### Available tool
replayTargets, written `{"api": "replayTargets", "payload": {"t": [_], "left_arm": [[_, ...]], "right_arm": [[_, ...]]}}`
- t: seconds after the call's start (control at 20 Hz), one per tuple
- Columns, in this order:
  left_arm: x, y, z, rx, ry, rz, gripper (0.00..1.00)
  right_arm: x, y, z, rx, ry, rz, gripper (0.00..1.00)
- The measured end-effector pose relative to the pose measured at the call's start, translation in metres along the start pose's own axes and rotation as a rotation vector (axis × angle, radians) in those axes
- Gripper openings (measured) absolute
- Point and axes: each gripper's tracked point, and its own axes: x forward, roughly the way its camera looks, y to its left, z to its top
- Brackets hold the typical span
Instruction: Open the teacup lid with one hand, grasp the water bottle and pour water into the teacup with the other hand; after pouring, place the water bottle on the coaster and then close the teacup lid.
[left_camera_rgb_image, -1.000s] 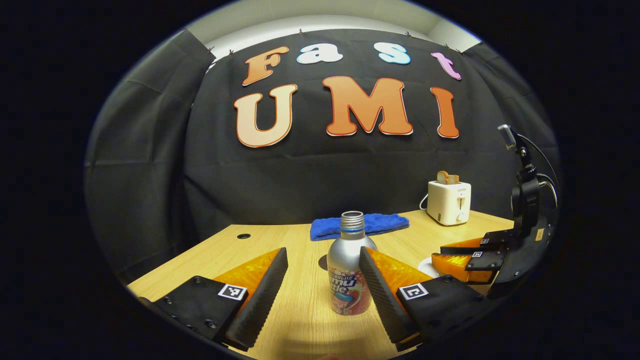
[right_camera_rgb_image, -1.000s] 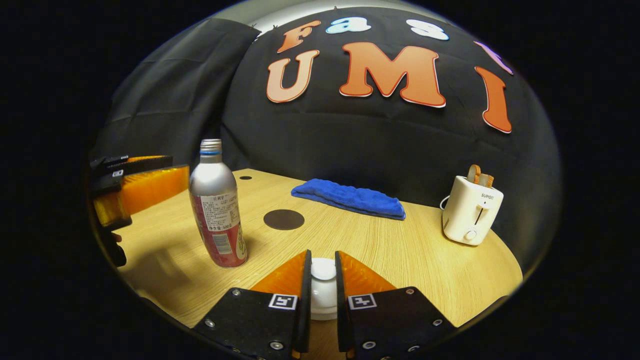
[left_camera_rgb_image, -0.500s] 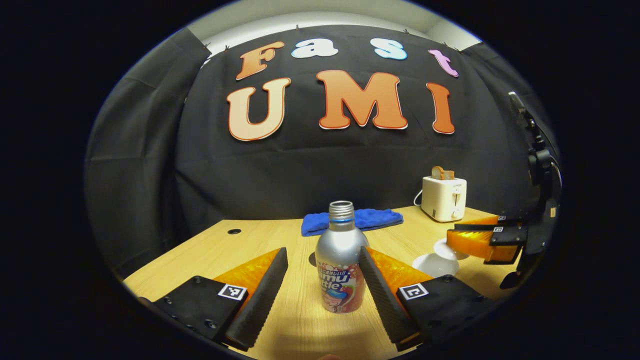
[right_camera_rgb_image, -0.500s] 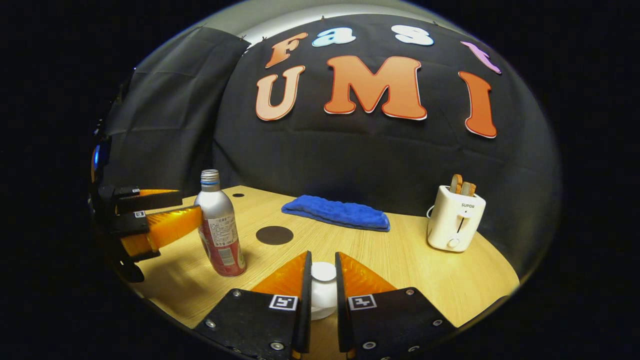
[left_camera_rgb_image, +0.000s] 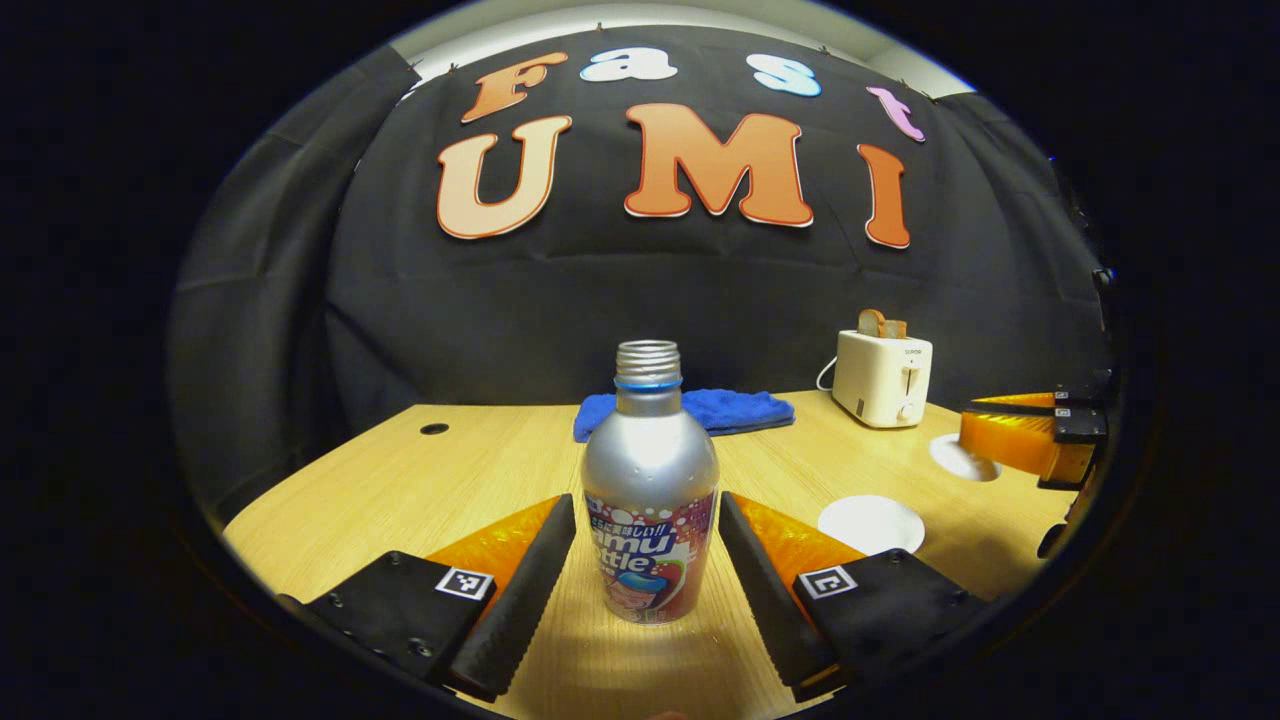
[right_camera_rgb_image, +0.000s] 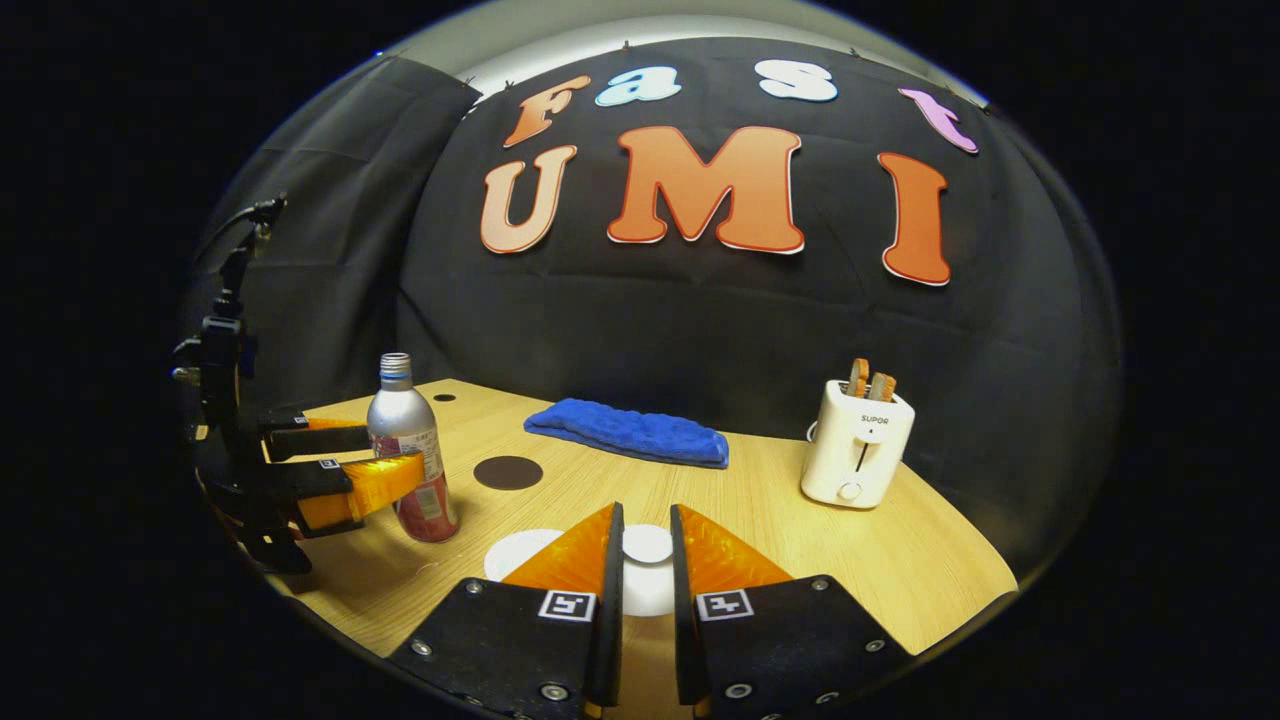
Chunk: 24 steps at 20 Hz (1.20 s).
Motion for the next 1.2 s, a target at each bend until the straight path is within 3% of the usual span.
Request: {"api": "replayTargets", "payload": {"t": [0.25,0.45,0.5,0.55,0.6,0.65,0.7,0.85,1.15,1.2], "left_arm": [[0.008,0.002,-0.018,-0.01,0.07,0.022,0.94],[0.01,0.002,-0.013,0.058,0.07,0.026,0.82],[0.011,0.004,-0.011,0.084,0.067,0.036,0.9],[0.009,0.004,-0.009,0.113,0.062,0.048,0.84],[0.008,0.005,-0.004,0.144,0.051,0.058,0.8],[0.007,0.005,0.002,0.187,0.043,0.07,0.84],[0.006,0.007,0.009,0.237,0.033,0.084,0.8],[0.01,0.003,0.025,0.401,0.002,0.112,0.84],[0.011,-0.026,0.022,0.673,-0.014,0.083,0.8],[0.013,-0.031,0.018,0.709,-0.004,0.069,0.84]], "right_arm": [[-0.008,-0.024,-0.002,0.007,0.003,-0.046,0.22],[-0.014,-0.037,-0.003,0.031,-0.001,-0.068,0.23],[-0.015,-0.036,-0.005,0.031,0.006,-0.064,0.23],[-0.017,-0.039,-0.007,0.023,0.01,-0.071,0.23],[-0.019,-0.042,-0.006,0.009,0.006,-0.076,0.22],[-0.021,-0.044,-0.006,0.0,0.003,-0.08,0.22],[-0.023,-0.045,-0.004,-0.004,0.0,-0.078,0.22],[-0.03,-0.049,0.002,-0.01,-0.019,-0.084,0.23],[-0.041,-0.059,0.006,-0.026,-0.042,-0.107,0.22],[-0.041,-0.061,0.006,-0.029,-0.044,-0.112,0.23]]}}
